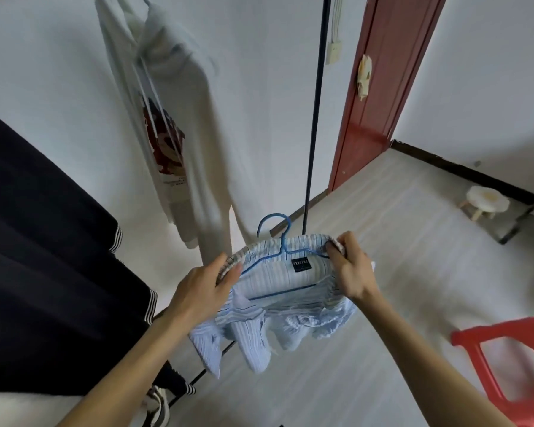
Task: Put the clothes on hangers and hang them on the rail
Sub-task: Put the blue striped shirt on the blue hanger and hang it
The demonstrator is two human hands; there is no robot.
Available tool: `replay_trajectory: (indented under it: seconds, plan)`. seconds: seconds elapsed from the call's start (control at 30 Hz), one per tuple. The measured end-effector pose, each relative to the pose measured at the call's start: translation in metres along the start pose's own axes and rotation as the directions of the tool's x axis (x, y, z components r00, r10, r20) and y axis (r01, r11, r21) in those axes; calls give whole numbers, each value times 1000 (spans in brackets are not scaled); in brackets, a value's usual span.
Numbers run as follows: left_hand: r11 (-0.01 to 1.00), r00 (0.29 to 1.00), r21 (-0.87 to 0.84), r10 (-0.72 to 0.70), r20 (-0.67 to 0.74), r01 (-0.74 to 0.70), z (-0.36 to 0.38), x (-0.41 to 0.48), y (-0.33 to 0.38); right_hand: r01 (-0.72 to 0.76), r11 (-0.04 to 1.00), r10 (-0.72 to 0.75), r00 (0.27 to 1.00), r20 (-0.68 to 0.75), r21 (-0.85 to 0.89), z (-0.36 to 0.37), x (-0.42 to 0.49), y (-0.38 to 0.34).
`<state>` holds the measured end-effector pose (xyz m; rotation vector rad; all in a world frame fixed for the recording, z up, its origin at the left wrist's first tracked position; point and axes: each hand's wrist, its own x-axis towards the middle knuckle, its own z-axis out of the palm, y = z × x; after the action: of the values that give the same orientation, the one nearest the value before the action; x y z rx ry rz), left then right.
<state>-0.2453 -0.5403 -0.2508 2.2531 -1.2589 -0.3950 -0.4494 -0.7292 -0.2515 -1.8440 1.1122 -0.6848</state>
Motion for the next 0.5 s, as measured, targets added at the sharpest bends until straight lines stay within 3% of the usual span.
replay_trajectory:
  seconds: [0.13, 0.23, 0.33, 0.5]
  plan:
    - [982, 986, 89, 166, -12, -164, -2, 3, 11, -9, 999, 8, 1000, 24, 40, 5, -1, 0]
    - [927, 937, 172, 345, -47, -333, 6, 15, 19, 3, 997, -6, 999, 40, 77, 10, -4, -2]
    - [890, 919, 274, 392, -51, -364, 8, 23, 22, 15, 997, -19, 999, 48, 77, 12, -6, -2]
    - [914, 926, 210, 370, -75, -348, 13, 24, 39, 180, 982, -176, 980, 89, -47, 28, -13, -9]
